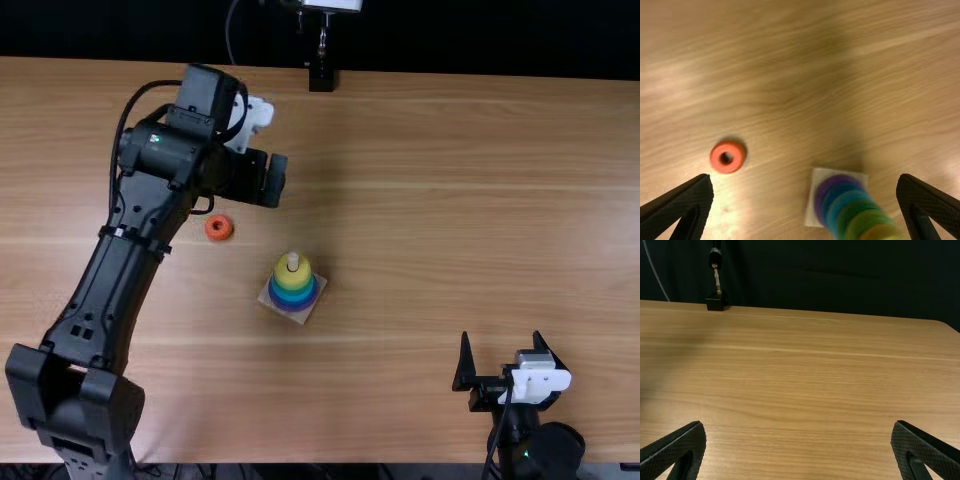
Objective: Build the Hanoi tower: stack the rings onto the peg from bottom to top in this color order: purple, dark blue, light blue, dark green, light green, yellow, orange.
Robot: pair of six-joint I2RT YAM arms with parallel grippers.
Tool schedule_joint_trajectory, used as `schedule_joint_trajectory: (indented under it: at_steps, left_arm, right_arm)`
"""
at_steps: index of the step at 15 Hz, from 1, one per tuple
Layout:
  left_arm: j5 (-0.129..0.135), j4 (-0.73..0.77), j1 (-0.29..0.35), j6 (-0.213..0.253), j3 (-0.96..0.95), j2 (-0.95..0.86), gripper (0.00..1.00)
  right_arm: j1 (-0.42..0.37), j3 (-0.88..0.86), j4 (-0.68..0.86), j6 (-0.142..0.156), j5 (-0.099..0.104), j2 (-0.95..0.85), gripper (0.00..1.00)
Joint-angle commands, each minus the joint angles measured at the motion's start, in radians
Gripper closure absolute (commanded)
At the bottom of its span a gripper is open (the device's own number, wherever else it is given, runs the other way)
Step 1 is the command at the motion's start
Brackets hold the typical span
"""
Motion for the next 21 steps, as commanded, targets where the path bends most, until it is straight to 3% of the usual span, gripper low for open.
schedule_joint_trajectory:
  at_steps: [1,2,4,5,6,8,13,18,21]
  left_arm:
    - [-0.036,0.002,0.023,0.021,-0.044,-0.023,0.0]
    - [-0.095,0.001,0.032,0.034,-0.069,-0.022,0.0]
    - [-0.289,0.002,0.035,0.174,-0.109,-0.014,0.0]
    - [-0.344,0.002,0.034,0.253,-0.123,-0.009,0.0]
    - [-0.336,0.004,0.035,0.279,-0.139,-0.008,0.0]
    - [-0.316,0.006,0.032,0.279,-0.162,0.038,0.0]
    - [-0.298,0.004,0.035,0.275,-0.161,0.112,0.0]
    - [-0.224,0.006,0.052,0.277,-0.153,0.187,0.0]
    - [-0.213,0.013,0.055,0.277,-0.155,0.212,0.0]
  right_arm:
    - [-0.011,-0.057,-0.073,-0.002,0.011,-0.013,0.0]
    - [-0.011,-0.057,-0.073,-0.002,0.009,-0.013,0.0]
    - [-0.011,-0.057,-0.075,-0.002,0.011,-0.013,0.0]
    - [-0.011,-0.057,-0.073,-0.002,0.011,-0.013,0.0]
    - [-0.011,-0.057,-0.073,-0.002,0.011,-0.013,0.0]
    - [-0.011,-0.057,-0.075,-0.002,0.011,-0.013,0.0]
    - [-0.011,-0.057,-0.075,-0.002,0.011,-0.013,0.0]
    - [-0.011,-0.057,-0.075,-0.002,0.011,-0.013,0.0]
    - [-0.011,-0.057,-0.075,-0.002,0.011,-0.013,0.0]
